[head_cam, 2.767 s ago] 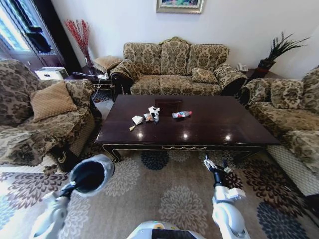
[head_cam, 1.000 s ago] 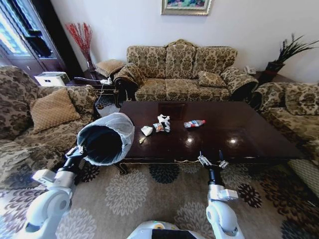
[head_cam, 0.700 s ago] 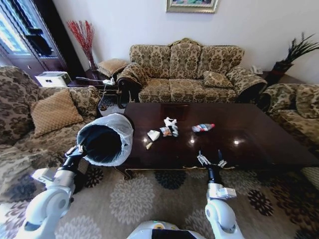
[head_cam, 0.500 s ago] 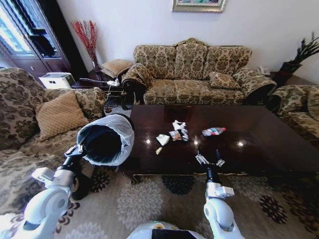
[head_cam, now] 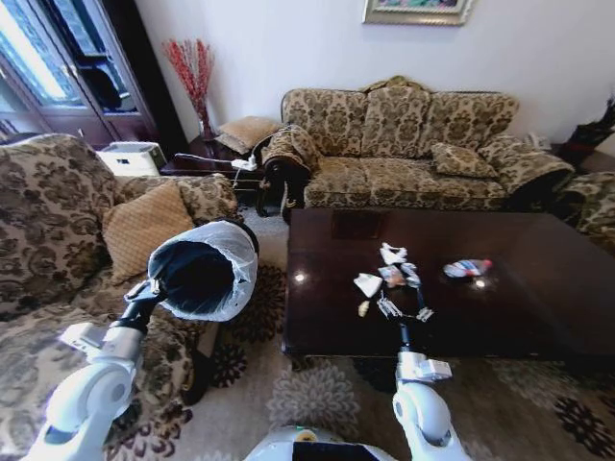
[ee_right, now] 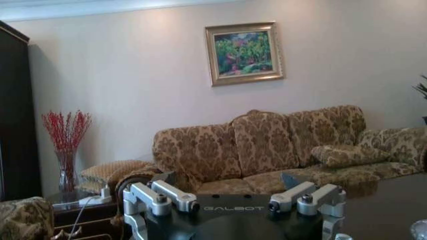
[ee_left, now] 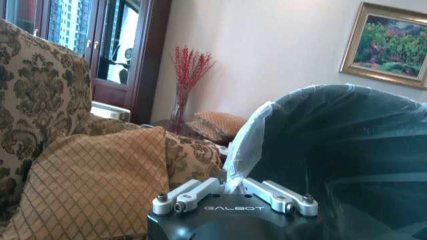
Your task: Move to the front of the table and place the trash on the table into the trash bin.
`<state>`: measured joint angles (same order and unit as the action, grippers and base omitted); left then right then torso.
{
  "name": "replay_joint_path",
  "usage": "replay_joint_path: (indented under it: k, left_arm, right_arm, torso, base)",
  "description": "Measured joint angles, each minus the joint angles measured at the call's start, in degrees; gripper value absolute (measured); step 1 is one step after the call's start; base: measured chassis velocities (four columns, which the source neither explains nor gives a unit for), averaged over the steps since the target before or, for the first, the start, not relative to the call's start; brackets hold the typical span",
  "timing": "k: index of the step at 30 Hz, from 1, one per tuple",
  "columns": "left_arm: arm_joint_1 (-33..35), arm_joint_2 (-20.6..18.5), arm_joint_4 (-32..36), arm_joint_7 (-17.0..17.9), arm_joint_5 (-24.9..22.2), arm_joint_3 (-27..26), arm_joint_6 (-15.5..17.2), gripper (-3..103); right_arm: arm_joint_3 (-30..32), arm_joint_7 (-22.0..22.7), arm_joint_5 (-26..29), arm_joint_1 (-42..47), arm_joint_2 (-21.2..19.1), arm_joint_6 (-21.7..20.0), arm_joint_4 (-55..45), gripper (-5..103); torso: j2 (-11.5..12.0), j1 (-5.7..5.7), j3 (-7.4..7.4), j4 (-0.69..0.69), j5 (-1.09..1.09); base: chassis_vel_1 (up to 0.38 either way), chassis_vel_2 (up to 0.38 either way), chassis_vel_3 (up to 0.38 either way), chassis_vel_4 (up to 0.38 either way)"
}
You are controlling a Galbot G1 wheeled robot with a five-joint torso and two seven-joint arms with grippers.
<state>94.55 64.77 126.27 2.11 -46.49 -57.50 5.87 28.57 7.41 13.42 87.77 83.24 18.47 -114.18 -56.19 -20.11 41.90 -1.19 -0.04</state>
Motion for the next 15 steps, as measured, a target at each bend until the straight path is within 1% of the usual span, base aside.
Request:
replay_joint_path:
  k: [3, 5, 6, 8, 9, 13, 15]
  left_arm:
    - [0.01, 0.02, 0.00, 0.00, 0.00, 0.00, 0.00, 0]
    - [0.02, 0.03, 0.01, -0.02, 0.00, 0.01, 0.00, 0]
    - [0.02, 0.03, 0.01, -0.04, 0.00, 0.02, 0.00, 0]
    - [0.01, 0.03, 0.02, -0.08, 0.00, 0.04, 0.00, 0]
    - [0.01, 0.03, 0.01, -0.11, 0.00, 0.05, 0.01, 0]
    - [0.00, 0.04, 0.01, -0.09, 0.00, 0.05, 0.00, 0]
    - [0.00, 0.03, 0.01, -0.07, 0.01, 0.05, 0.01, 0]
  right_arm:
    - [0.01, 0.00, 0.00, 0.04, 0.00, -0.01, 0.00, 100]
    - [0.04, 0.00, 0.00, 0.05, -0.02, -0.01, 0.00, 100]
    - [0.06, 0.00, 0.00, 0.05, -0.03, -0.02, 0.00, 100]
    - [0.09, 0.01, 0.00, 0.05, -0.04, -0.02, 0.00, 100]
    - [0.09, 0.01, 0.01, 0.05, -0.04, -0.02, 0.00, 100]
    - [0.09, 0.01, 0.01, 0.04, -0.04, -0.02, 0.00, 100]
    - [0.07, 0.01, 0.01, 0.05, -0.02, -0.02, -0.02, 100]
  torso:
    - [-0.02, 0.06, -0.02, 0.00, 0.03]
    - [-0.02, 0.07, -0.02, 0.00, 0.12]
    - [-0.02, 0.06, -0.02, 0.02, 0.13]
    - [-0.02, 0.05, -0.01, 0.04, 0.11]
    - [-0.02, 0.04, -0.01, 0.04, 0.05]
    - [-0.01, 0.02, 0.00, 0.02, 0.07]
    - [-0.01, 0.02, -0.01, 0.01, -0.01]
  base:
    - [0.024, -0.003, -0.017, -0.015]
    - [0.008, -0.079, -0.004, 0.056]
    - [-0.068, -0.099, 0.002, 0.067]
    - [-0.068, -0.099, 0.049, 0.067]
    - [-0.067, -0.093, 0.022, 0.018]
    - [0.000, 0.000, 0.000, 0.000]
    - [0.000, 0.000, 0.000, 0.000]
